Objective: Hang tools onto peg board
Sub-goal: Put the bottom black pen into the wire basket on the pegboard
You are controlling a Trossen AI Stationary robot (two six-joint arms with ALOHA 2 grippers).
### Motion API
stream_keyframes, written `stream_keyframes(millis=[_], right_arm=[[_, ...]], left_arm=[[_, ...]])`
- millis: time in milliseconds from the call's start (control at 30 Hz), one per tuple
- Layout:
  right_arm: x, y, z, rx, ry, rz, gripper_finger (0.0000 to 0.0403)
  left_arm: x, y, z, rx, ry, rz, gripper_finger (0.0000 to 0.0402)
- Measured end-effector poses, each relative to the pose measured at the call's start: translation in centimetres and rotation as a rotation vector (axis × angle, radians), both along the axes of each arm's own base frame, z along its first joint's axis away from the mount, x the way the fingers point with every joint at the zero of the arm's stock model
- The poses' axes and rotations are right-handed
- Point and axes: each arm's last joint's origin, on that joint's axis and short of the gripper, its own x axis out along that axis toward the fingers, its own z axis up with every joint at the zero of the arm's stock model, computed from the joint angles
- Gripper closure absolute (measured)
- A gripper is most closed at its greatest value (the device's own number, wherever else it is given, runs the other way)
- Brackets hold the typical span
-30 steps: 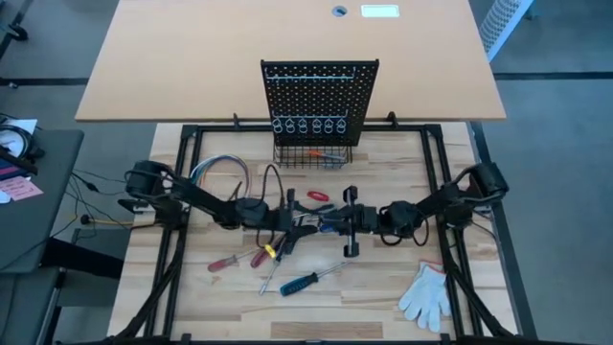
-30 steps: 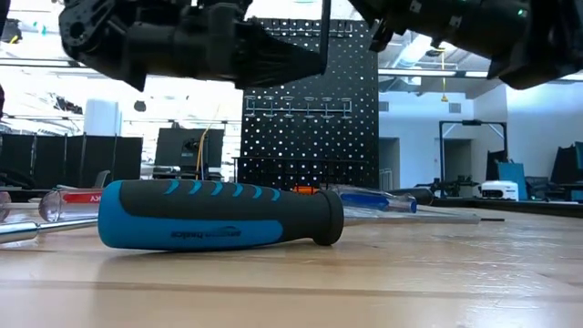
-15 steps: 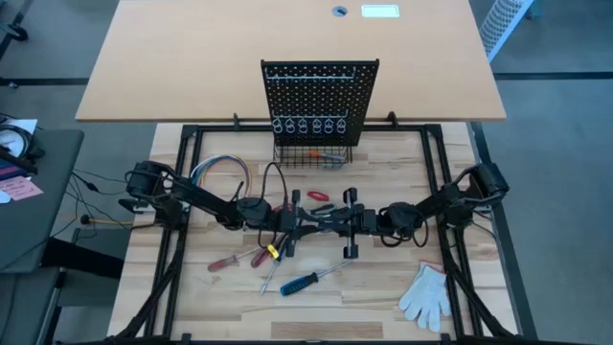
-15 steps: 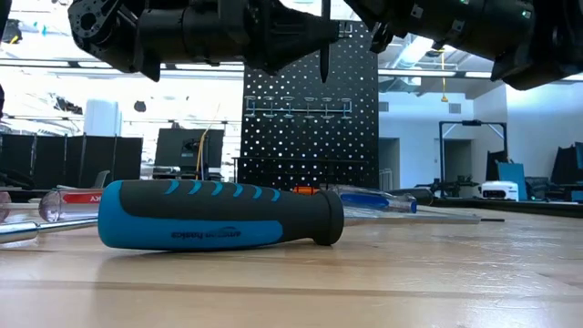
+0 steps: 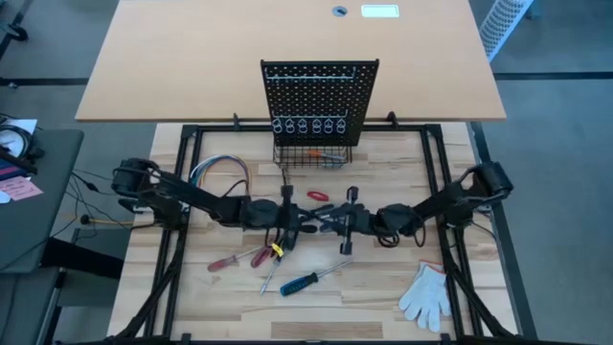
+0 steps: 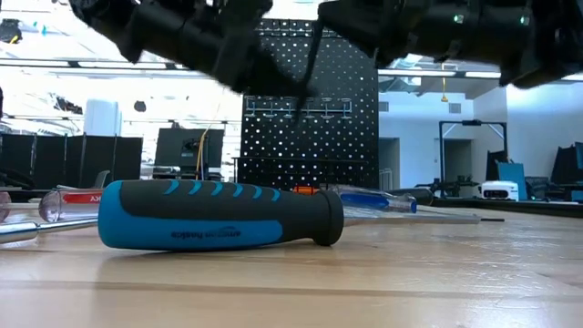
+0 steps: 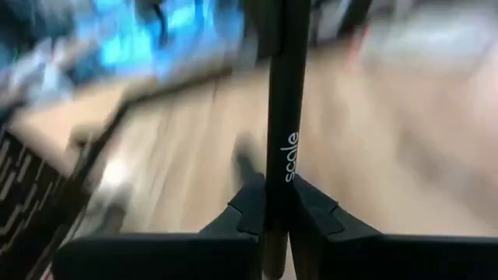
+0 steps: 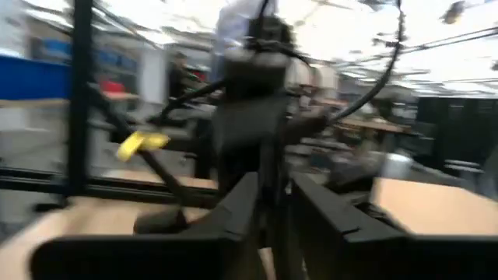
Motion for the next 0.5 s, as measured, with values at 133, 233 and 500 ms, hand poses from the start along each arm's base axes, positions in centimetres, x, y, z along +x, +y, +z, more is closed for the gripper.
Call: stream_keyframes(millis=[133, 233, 500], right_arm=[[-0.9, 0.5, 1.3, -0.074, 0.171, -0.154, 0.0229], [-0.8, 0.6, 3.0, -0.081, 0.322, -0.179, 0.0189], [2.2, -0.8, 2.6, -0.025, 0.652, -0.176, 0.016]], left_arm=[[-0.9, 0.6, 1.2, 0.041, 0.225, 0.156, 0.0382], [-1.0, 0.7, 0.7, 0.046, 0.346, 0.183, 0.0382], [-0.6, 0.8, 0.2, 0.055, 0.369, 0.185, 0.0382]])
